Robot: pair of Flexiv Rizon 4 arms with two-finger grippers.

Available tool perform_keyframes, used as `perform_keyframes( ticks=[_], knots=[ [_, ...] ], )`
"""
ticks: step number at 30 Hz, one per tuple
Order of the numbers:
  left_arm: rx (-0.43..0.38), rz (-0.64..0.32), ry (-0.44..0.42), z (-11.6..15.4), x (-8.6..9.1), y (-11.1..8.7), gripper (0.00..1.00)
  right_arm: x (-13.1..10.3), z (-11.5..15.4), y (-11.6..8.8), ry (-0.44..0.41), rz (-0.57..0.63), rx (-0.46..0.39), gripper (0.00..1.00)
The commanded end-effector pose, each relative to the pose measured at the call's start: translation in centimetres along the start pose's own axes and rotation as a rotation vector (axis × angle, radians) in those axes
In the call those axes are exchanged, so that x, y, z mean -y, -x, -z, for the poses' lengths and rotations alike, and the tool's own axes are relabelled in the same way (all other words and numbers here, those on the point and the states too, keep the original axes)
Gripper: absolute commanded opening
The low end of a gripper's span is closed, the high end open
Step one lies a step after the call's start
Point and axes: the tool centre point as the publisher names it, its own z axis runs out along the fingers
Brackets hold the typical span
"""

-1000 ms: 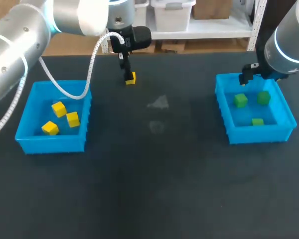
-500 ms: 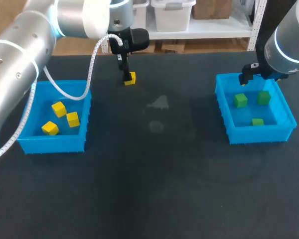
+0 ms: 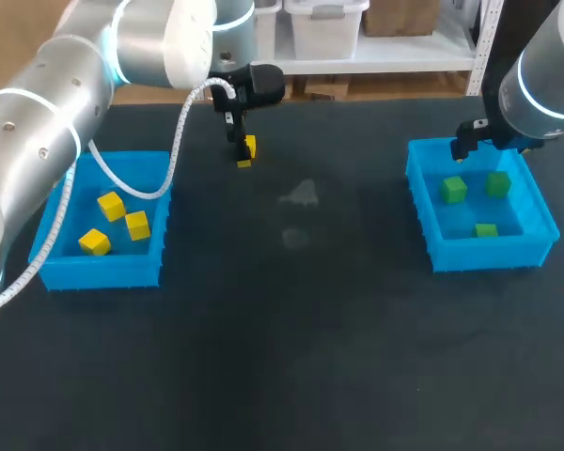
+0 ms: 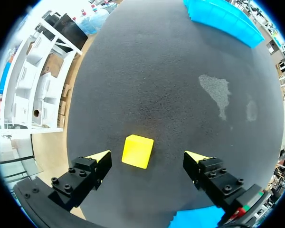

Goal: Put the green cubes in the right bin and the yellow cubes in the left bin.

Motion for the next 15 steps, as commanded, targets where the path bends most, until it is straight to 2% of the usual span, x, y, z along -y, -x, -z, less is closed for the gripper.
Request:
perform_keyframes(
  ticks=[1,8,9,10,11,15],
  knots=[
    [-0.017,-0.003,-0.108,-0.9,-1.41,0.98,1.0,0.01,0.04,-0.13,-0.002,-0.001,0.004,1.0],
    [-0.026,-0.008,-0.111,-1.6,-1.35,1.38,1.0,0.01,0.04,-0.13,-0.002,-0.001,0.004,1.0],
    [-0.025,-0.006,-0.108,-1.64,-1.32,1.44,0.52,0.01,0.04,-0.13,-0.002,-0.001,0.004,1.0],
    [-0.022,-0.003,-0.103,-1.64,-1.29,1.46,0.2,0.01,0.04,-0.13,-0.002,-0.001,0.004,1.0],
    [-0.025,0.003,-0.097,-1.61,-1.26,1.47,0.0,0.01,0.04,-0.13,-0.002,-0.001,0.004,1.0],
    [-0.029,-0.008,-0.077,-1.07,-0.86,1.26,0.0,0.01,0.04,-0.13,-0.002,-0.001,0.004,1.0]
  ],
)
